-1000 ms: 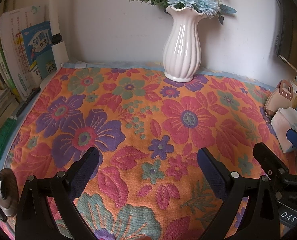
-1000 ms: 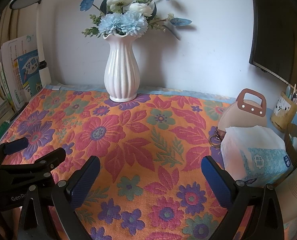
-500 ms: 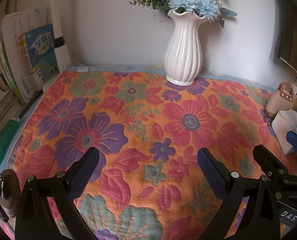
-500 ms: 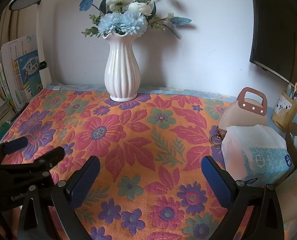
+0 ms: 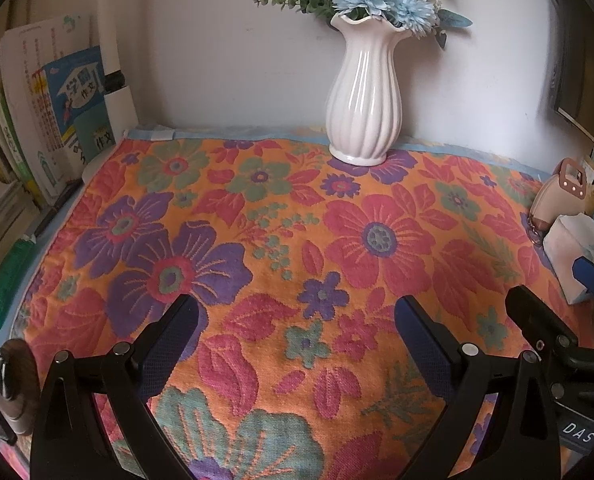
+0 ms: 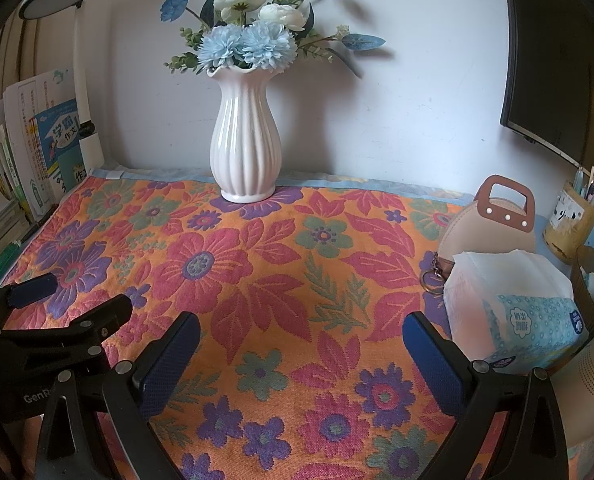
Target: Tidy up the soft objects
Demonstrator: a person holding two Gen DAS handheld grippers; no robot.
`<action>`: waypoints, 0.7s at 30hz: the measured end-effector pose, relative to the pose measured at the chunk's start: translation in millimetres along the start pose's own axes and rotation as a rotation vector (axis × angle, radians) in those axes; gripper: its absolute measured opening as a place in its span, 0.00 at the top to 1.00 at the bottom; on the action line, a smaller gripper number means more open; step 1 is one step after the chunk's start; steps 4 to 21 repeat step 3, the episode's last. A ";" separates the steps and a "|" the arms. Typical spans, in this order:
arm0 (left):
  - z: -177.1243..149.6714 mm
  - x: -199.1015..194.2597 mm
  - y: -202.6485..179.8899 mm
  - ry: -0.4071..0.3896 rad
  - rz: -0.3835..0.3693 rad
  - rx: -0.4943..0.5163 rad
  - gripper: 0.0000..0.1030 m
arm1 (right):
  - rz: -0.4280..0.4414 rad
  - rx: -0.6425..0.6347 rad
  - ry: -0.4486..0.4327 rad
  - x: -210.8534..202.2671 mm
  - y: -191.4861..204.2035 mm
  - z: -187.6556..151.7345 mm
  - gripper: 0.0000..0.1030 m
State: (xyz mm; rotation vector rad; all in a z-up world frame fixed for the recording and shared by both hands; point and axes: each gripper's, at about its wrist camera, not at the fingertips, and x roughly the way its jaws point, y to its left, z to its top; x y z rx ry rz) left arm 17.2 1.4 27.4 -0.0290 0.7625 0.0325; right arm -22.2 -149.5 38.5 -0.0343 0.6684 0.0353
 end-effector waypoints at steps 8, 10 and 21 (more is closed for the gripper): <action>0.3 1.1 0.8 0.006 -0.003 -0.002 0.04 | -0.002 0.000 0.001 -0.2 0.6 -0.6 0.02; 0.3 1.1 0.8 0.006 -0.003 -0.002 0.04 | -0.002 0.000 0.001 -0.2 0.6 -0.6 0.02; 0.3 1.1 0.8 0.006 -0.003 -0.002 0.04 | -0.002 0.000 0.001 -0.2 0.6 -0.6 0.02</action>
